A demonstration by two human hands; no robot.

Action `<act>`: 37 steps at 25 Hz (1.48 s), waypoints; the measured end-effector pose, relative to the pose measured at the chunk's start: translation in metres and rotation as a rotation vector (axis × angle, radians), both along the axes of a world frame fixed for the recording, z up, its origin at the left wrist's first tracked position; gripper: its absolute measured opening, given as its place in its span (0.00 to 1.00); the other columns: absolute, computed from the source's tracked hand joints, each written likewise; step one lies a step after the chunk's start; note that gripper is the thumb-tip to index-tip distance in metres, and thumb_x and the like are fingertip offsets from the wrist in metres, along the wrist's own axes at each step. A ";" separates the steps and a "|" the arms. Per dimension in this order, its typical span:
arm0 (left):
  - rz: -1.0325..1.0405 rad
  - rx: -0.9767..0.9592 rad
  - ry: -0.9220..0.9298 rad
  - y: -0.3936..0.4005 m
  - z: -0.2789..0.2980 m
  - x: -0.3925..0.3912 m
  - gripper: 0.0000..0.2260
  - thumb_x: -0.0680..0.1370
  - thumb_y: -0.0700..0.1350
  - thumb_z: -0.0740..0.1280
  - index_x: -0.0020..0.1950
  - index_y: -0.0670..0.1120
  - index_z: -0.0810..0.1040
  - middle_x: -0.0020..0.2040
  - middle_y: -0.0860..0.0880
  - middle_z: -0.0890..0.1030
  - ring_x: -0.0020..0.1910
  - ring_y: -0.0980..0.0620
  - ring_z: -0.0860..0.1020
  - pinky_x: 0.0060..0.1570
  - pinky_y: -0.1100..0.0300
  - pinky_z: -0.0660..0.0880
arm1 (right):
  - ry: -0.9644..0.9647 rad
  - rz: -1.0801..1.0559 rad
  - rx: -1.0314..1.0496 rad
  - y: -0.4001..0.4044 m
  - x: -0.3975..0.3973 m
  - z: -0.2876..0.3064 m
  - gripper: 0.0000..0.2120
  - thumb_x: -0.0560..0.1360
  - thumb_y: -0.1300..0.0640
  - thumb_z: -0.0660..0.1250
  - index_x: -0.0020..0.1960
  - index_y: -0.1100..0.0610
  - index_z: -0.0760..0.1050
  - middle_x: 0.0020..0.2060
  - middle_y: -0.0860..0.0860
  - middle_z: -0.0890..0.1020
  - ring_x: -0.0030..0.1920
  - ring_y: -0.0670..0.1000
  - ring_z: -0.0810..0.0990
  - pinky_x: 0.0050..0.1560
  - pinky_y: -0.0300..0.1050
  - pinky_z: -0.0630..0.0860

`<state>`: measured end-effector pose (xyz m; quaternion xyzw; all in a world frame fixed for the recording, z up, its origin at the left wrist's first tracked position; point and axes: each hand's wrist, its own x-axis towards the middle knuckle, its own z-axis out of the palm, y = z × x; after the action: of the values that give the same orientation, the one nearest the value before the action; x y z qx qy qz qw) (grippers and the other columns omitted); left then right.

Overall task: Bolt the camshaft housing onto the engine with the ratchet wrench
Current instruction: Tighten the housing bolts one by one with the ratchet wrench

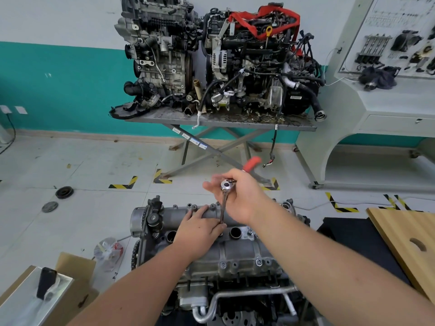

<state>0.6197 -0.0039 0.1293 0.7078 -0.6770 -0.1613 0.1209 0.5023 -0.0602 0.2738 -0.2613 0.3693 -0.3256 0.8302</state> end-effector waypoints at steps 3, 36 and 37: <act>0.015 -0.008 0.007 0.000 0.000 0.000 0.15 0.83 0.60 0.53 0.46 0.59 0.77 0.68 0.54 0.76 0.79 0.56 0.52 0.75 0.48 0.48 | -0.022 -0.027 -0.251 0.010 -0.005 -0.030 0.12 0.82 0.54 0.59 0.59 0.55 0.78 0.46 0.57 0.86 0.52 0.55 0.85 0.57 0.45 0.78; -0.006 -0.002 -0.017 0.000 -0.003 0.003 0.18 0.83 0.61 0.52 0.56 0.57 0.79 0.71 0.52 0.74 0.79 0.56 0.50 0.76 0.47 0.48 | 0.251 -0.015 -0.123 -0.002 0.018 0.008 0.04 0.80 0.63 0.55 0.51 0.61 0.68 0.29 0.55 0.82 0.34 0.55 0.84 0.45 0.49 0.78; -0.004 0.003 -0.013 -0.001 -0.003 0.002 0.18 0.83 0.60 0.52 0.55 0.57 0.79 0.71 0.52 0.74 0.79 0.56 0.50 0.76 0.47 0.48 | 0.056 -0.141 -0.029 0.001 0.017 0.000 0.04 0.80 0.64 0.54 0.50 0.60 0.67 0.30 0.56 0.82 0.37 0.56 0.84 0.45 0.46 0.80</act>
<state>0.6220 -0.0045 0.1266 0.7078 -0.6789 -0.1578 0.1152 0.5189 -0.0590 0.2742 -0.2557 0.4052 -0.3810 0.7907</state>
